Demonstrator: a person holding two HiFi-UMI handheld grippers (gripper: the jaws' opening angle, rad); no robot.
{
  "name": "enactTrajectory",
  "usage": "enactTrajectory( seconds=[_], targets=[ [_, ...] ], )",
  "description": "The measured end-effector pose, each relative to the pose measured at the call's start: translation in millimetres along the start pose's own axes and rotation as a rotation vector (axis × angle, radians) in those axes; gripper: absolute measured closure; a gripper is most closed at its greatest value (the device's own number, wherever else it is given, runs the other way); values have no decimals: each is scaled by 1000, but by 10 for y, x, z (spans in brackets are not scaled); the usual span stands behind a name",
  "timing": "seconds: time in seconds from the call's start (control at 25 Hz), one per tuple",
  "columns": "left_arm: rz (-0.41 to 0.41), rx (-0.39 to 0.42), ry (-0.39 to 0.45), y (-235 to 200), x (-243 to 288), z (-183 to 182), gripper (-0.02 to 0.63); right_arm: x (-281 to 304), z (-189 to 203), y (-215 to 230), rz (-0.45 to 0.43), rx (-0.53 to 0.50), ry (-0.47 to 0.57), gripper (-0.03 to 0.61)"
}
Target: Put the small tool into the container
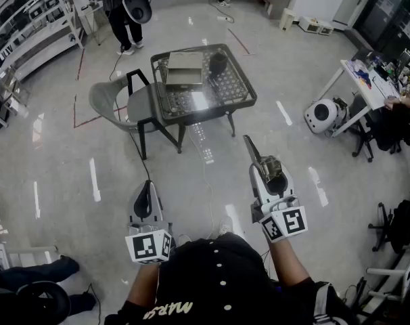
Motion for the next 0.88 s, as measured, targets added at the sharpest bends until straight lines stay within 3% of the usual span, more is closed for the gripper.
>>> enactTrajectory(
  seconds=[0.56,0.88],
  targets=[
    [24,-17,-5,-146,46,-51,588,124,43,-147,17,6,-8,354],
    [80,-8,-10,-476,-107,-26,588,126,168,-560,52,5,-15,354]
  ],
)
Point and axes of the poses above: the fingertips, and each gripper's own axes: x forward along the fingers, y to its right, z out of its underside, the point moved 3 cm from there along -x, backward along the fingers, and after that the axes turned 13 degrees about -z, right-handed, at the moved point
